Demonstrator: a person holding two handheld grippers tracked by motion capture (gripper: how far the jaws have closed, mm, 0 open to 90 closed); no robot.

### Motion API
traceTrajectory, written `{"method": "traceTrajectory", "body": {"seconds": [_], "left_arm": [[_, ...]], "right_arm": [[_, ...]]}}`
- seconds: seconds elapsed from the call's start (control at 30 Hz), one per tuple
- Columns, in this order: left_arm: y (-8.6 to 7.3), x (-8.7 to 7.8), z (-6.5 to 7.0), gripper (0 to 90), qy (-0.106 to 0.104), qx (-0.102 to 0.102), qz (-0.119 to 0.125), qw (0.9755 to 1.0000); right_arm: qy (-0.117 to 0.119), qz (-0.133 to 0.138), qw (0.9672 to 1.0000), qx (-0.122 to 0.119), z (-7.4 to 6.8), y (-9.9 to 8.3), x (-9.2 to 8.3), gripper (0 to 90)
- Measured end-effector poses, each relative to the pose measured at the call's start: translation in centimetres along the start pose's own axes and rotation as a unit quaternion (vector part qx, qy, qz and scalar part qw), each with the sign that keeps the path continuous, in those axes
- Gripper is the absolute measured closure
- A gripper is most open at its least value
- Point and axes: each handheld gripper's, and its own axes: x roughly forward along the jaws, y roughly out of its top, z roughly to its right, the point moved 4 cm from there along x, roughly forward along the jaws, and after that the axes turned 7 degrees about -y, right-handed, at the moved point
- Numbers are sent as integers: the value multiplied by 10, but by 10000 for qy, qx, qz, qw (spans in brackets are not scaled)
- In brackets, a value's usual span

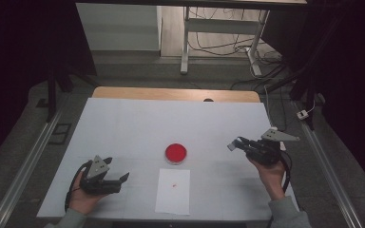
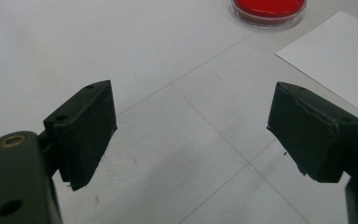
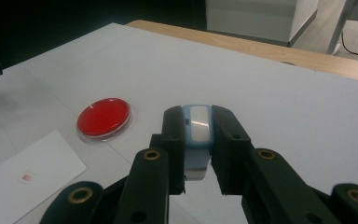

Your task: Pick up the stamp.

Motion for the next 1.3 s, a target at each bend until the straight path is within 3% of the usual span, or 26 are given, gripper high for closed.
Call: {"method": "traceTrajectory", "body": {"seconds": [0.6,0.93,1.3], "left_arm": [[0,0,1,155,-3,26,-13,10000],[0,0,1,155,3,27,-19,10000],[0,1,1,155,12,33,-17,10000]], "right_arm": [[179,40,9998,-41,-16,1,8,749],[404,35,9992,-14,-28,0,15,749],[635,62,9979,-140,-47,2,22,749]]}}
